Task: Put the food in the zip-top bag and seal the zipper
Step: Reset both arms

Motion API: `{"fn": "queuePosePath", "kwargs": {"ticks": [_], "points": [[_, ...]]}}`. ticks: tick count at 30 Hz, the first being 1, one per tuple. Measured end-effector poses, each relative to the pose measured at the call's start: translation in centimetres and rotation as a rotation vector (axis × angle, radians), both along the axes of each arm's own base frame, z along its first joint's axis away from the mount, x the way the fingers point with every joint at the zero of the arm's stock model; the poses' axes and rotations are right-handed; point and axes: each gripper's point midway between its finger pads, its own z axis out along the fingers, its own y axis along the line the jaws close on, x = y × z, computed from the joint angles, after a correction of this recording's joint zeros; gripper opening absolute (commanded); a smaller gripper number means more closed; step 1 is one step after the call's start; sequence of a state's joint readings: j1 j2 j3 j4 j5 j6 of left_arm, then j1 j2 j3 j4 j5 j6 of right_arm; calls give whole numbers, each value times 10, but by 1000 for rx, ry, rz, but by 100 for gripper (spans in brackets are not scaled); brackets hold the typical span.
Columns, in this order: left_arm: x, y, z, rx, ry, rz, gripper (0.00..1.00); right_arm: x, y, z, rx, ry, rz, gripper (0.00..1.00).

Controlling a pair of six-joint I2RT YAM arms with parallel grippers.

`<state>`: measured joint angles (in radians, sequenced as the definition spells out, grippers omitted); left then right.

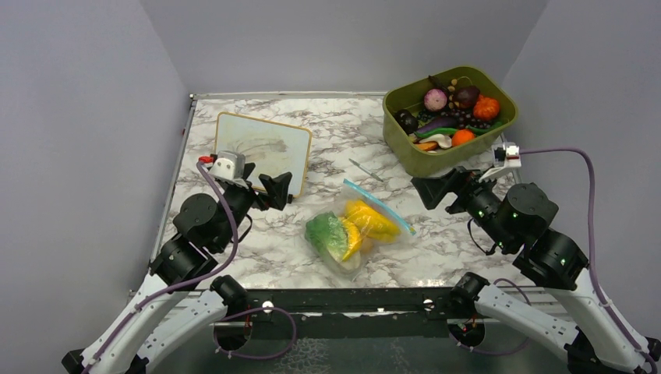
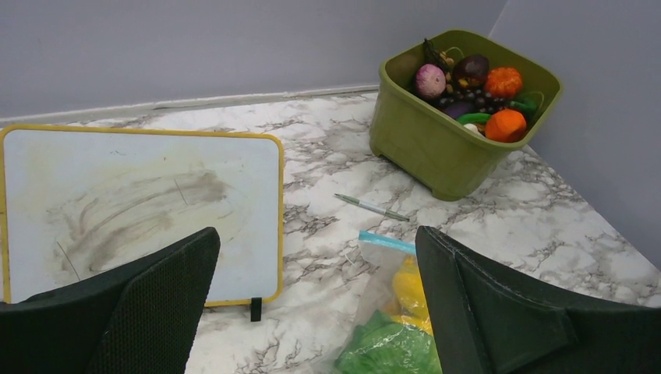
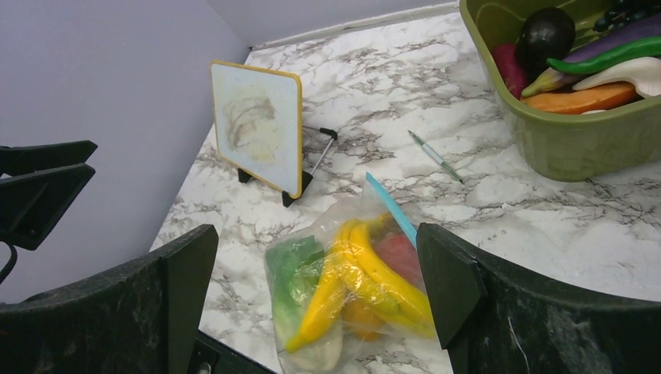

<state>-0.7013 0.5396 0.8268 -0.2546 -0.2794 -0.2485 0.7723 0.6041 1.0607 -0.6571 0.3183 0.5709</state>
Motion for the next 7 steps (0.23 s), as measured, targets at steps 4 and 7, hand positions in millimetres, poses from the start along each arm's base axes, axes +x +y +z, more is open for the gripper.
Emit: {"fn": "queuePosePath", "kwargs": {"ticks": [4,7], "points": [[-2,2,3,-8,-8,3,99,0,0,0,7,3,-1,100],[-2,3,3,-10,-10,3,99,-1,0,0,12,5,-1,100]]}}
